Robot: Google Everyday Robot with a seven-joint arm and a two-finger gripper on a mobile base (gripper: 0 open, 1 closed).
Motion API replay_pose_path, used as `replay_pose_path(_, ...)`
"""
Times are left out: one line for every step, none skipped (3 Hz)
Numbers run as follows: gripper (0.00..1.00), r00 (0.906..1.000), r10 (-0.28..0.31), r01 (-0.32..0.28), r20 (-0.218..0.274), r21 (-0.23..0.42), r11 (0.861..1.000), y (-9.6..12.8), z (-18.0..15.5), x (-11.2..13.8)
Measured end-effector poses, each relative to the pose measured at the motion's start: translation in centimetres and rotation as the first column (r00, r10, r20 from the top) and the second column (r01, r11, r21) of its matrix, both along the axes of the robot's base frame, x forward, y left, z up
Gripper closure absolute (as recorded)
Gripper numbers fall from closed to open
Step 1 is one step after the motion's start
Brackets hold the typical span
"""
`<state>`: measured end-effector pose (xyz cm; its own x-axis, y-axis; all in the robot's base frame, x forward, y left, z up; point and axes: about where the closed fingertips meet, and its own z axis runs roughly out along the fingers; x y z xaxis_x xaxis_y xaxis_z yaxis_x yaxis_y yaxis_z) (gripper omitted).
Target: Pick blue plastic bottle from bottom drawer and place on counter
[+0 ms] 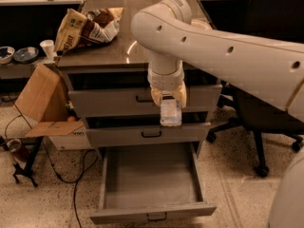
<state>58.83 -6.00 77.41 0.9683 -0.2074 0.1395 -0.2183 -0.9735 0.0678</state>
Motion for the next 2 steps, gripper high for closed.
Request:
replay_pose_path(1.0,1.0,-0.003,0.003,-0.002,0.004,1.0,-0.1,-0.2,-0.1)
replay_pose_path(1.0,0.9961,0.016,-0.022,0.087,0.07,0.997,0.8,1.7,0.6)
